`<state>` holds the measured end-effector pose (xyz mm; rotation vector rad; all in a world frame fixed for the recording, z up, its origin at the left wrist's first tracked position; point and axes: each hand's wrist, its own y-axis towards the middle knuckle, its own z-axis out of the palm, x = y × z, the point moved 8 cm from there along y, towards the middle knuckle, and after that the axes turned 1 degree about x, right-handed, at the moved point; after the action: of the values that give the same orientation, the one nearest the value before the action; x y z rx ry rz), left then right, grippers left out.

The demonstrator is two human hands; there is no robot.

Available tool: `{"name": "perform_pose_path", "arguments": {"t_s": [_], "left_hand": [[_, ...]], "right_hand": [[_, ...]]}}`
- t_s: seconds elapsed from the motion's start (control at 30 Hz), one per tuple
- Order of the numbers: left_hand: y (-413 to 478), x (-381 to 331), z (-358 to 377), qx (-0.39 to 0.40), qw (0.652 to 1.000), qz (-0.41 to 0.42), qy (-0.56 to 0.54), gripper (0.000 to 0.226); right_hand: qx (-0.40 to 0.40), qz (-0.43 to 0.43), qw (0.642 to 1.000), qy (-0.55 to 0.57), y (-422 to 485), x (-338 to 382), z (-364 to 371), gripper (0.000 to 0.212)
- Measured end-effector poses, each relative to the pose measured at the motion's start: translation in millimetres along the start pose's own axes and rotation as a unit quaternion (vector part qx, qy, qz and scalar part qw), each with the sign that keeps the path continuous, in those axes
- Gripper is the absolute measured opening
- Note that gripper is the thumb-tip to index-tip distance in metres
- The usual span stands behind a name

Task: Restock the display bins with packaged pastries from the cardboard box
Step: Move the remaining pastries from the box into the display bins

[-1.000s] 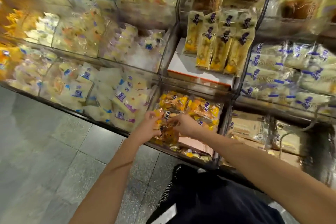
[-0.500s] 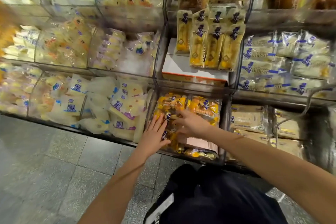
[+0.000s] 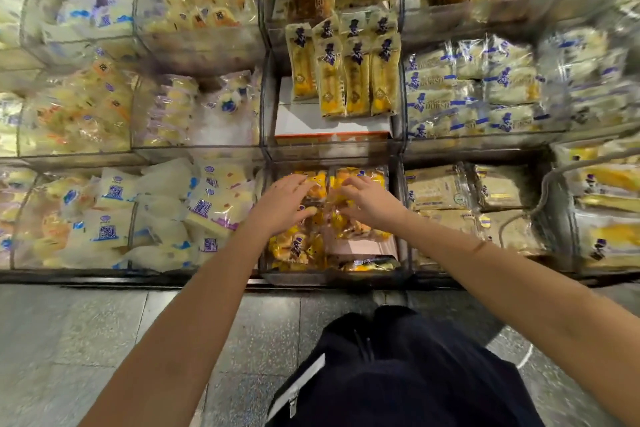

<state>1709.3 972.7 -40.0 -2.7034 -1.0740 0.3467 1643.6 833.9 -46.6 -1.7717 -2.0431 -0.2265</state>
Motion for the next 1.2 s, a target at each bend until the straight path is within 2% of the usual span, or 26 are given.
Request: {"name": "perform_pose_path", "arguments": {"t_s": [0.2, 0.33, 0.43, 0.5, 0.57, 0.63, 0.7, 0.83, 0.93, 1.0, 1.07, 1.2], "left_hand": [[29, -39, -21, -0.008, 0.998, 0.062, 0.018, 0.062], [39, -59, -25, -0.027, 0.997, 0.057, -0.047, 0.058], [38, -72, -12, -0.017, 0.996, 0.014, -0.091, 0.059], [33, -79, 14, 0.042, 0.993, -0.016, -0.105, 0.067], [24, -81, 47, 0.114, 0.99, -0.028, -0.072, 0.072], [15, -77, 69, 0.144, 0.989, -0.034, -0.024, 0.077], [11, -71, 78, 0.14, 0.989, -0.036, 0.007, 0.08], [13, -61, 83, 0.129, 0.99, -0.022, 0.05, 0.082], [14, -56, 78, 0.102, 0.993, 0.0, 0.059, 0.083], [13, -49, 73, 0.063, 0.997, -0.002, 0.05, 0.088], [12, -33, 70, 0.043, 0.998, -0.042, 0.028, 0.091], [12, -11, 76, 0.074, 0.995, -0.065, 0.021, 0.093]], "right_hand": [[-0.065, 0.124, 0.99, 0.01, -33, -39, -27, 0.056], [-0.098, 0.193, 0.976, 0.015, -67, -64, -40, 0.052], [-0.11, 0.214, 0.971, 0.013, -91, -76, -39, 0.051], [-0.111, 0.204, 0.973, 0.011, -102, -81, -35, 0.05], [-0.089, 0.191, 0.977, 0.006, -107, -79, -26, 0.051], [-0.07, 0.186, 0.98, 0.004, -109, -75, -17, 0.052], [-0.055, 0.186, 0.981, -0.003, -108, -73, -10, 0.052], [-0.053, 0.08, 0.994, -0.054, -93, -59, 2, 0.05], [-0.009, 0.04, 0.994, -0.104, -75, -46, 12, 0.055], [0.016, 0.04, 0.991, -0.125, -62, -42, 19, 0.061], [0.055, 0.052, 0.986, -0.151, -51, -42, 31, 0.07], [0.119, 0.06, 0.972, -0.193, -33, -42, 55, 0.088]]}}
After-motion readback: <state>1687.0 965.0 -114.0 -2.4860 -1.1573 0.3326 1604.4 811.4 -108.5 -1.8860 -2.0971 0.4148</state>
